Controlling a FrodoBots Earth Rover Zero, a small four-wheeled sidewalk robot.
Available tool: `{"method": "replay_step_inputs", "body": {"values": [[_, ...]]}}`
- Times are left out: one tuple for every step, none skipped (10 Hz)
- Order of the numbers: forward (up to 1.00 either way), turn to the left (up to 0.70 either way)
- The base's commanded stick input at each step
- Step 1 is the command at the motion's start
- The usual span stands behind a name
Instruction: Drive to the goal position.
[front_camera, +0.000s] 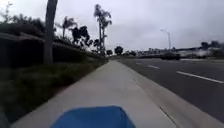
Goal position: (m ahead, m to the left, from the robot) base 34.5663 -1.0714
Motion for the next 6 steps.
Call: {"method": "replay_step_inputs", "body": {"values": [[1.0,0.0],[1.0,0.03],[1.0,0.21],[1.0,0.27],[1.0,0.27],[1.0,0.27]]}}
